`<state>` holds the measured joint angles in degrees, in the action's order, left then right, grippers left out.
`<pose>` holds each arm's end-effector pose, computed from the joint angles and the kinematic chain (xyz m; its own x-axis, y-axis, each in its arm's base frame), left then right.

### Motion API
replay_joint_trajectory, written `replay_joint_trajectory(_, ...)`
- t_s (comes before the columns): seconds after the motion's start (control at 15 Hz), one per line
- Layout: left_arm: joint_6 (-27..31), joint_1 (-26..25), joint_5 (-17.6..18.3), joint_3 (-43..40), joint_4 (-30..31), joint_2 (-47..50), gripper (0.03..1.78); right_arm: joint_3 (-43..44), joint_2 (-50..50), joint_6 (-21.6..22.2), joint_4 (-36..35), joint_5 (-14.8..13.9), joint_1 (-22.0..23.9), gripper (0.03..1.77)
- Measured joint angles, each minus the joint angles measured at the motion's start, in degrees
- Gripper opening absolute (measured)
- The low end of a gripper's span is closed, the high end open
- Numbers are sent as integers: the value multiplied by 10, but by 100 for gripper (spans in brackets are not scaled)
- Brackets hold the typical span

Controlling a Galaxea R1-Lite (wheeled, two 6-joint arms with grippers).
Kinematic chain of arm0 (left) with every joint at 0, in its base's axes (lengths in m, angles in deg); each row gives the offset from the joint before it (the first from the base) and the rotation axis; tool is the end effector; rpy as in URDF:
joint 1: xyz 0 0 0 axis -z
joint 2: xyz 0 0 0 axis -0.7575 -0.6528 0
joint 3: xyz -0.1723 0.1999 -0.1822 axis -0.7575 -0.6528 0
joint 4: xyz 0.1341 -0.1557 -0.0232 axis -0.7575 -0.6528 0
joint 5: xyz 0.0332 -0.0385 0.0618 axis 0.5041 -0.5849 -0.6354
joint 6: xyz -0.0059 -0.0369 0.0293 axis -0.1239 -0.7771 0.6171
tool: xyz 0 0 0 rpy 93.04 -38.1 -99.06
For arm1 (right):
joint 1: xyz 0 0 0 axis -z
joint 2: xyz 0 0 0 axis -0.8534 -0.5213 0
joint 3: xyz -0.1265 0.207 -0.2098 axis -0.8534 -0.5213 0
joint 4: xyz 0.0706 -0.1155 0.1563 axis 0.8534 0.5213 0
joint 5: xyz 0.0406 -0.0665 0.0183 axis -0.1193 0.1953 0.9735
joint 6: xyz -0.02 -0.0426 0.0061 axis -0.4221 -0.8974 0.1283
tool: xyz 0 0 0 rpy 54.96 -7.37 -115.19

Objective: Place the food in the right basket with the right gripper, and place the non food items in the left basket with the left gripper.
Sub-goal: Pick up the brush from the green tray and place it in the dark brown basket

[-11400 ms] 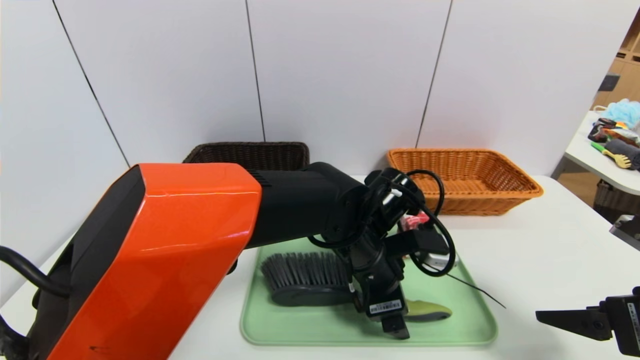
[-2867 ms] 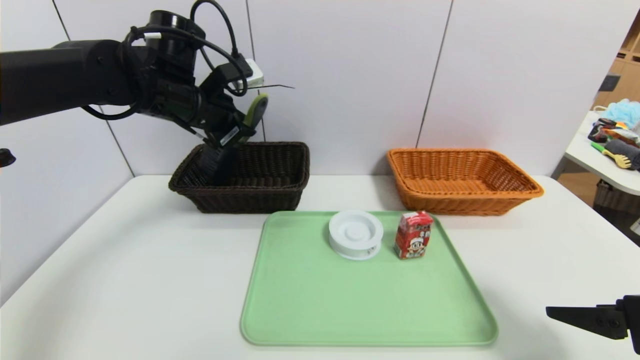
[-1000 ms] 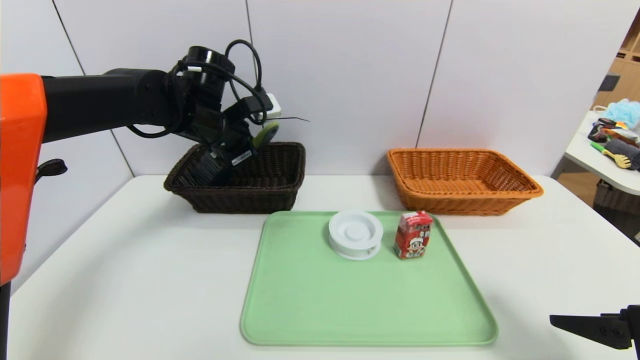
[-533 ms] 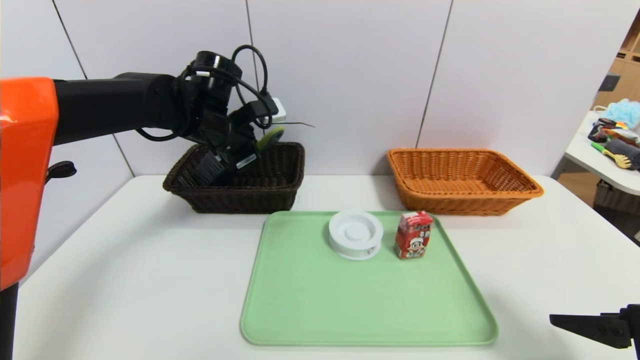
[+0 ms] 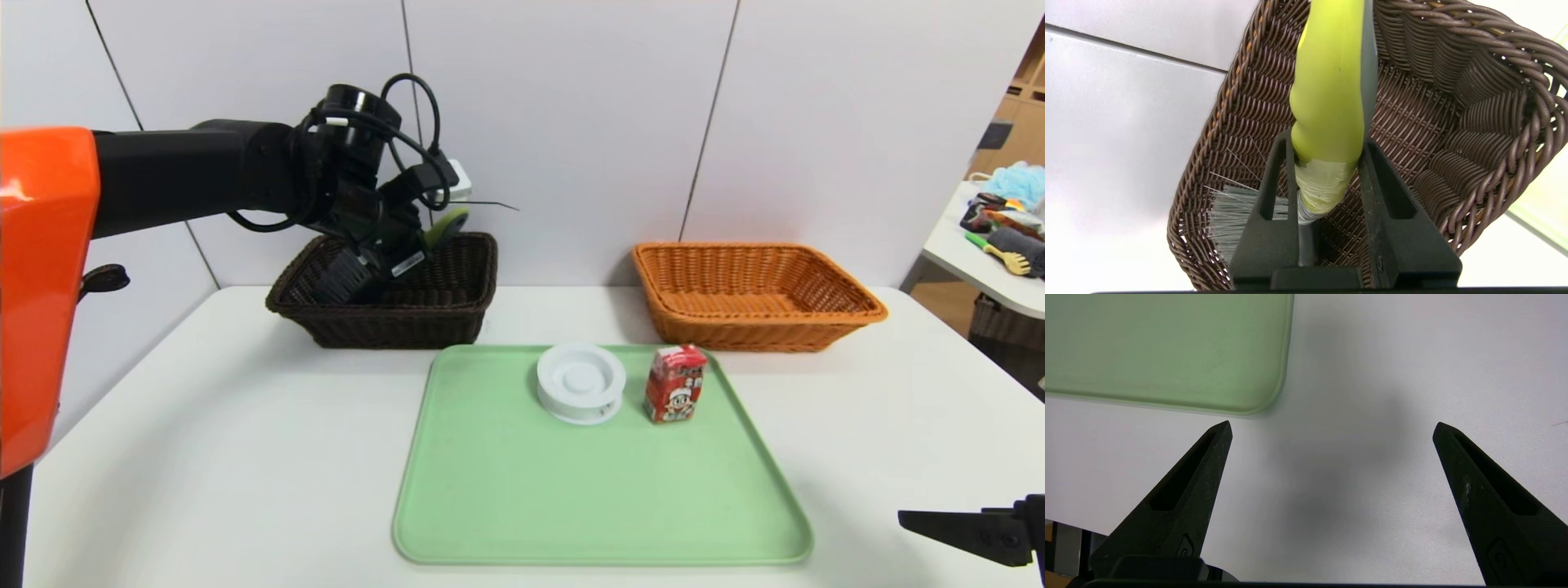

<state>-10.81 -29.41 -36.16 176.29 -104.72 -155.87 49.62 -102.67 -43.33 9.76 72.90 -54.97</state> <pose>0.4447 -0.1612 0.2533 0.7774 -0.2952 -0.5555 0.6193 0.5139 0.5936 0.1367 0.0053 0.1730 0.6372 0.2528 -0.7281 -0.1208 0.9658 0.2296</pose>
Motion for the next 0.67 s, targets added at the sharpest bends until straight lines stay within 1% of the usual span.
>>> replay_joint_trajectory(0.67, -15, 1, 0, 0, -3, 8, 46, -3, 0, 0, 0, 0, 0, 170)
